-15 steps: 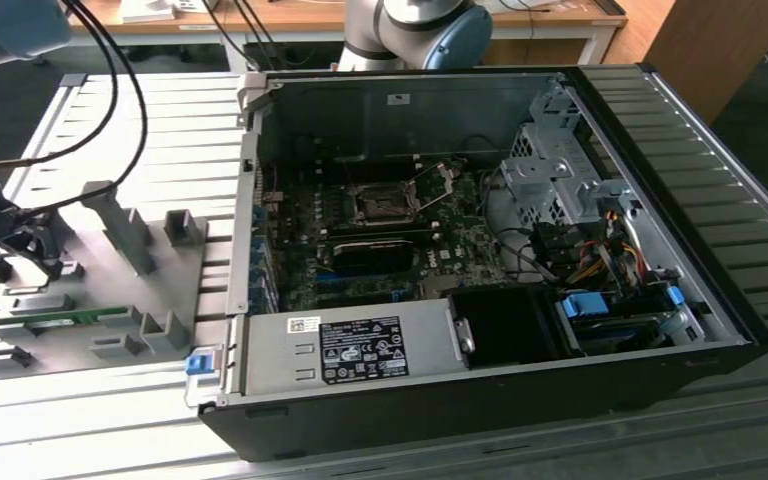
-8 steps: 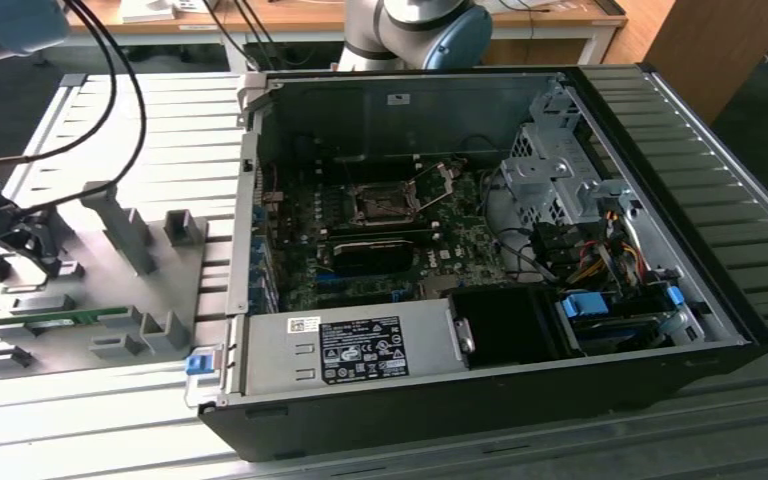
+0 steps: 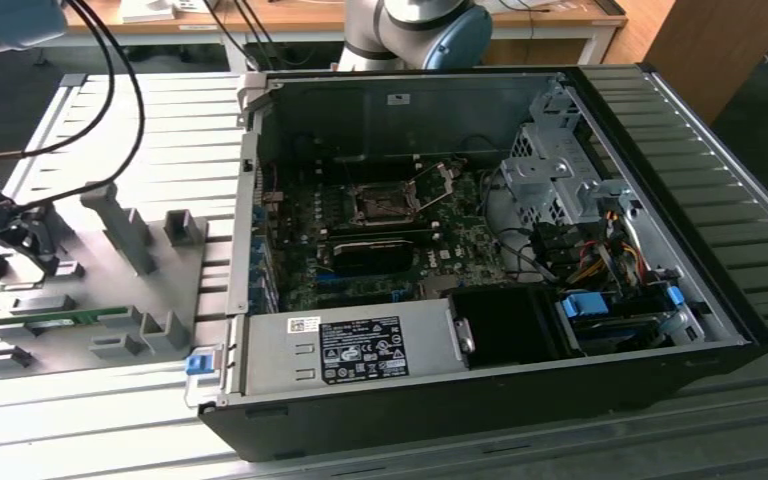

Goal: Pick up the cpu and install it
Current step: 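Pick up the cpu and move it towards the insertion slot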

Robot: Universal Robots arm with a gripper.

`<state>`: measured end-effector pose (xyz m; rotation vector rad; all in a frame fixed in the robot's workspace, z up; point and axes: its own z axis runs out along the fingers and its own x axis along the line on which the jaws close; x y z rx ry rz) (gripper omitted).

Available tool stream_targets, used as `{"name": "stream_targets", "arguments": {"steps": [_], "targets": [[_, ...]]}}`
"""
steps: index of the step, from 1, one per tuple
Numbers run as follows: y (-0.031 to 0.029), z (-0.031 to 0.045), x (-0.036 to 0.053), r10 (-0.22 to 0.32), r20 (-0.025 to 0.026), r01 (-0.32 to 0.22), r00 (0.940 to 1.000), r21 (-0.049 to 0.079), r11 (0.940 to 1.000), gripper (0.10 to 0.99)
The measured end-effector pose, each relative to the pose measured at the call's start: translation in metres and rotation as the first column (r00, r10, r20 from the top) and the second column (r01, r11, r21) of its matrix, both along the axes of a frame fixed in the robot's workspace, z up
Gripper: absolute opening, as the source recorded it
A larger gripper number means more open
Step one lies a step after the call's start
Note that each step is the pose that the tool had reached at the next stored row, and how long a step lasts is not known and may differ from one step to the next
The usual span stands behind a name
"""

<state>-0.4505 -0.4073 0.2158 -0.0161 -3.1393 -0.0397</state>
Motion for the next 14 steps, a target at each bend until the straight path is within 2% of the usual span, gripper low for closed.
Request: {"name": "stream_targets", "arguments": {"steps": [14], "targets": [[0.0000,0.0076,0.0000,0.000,-0.0001,0.000,1.0000,0.000,1.0000,0.545]]}}
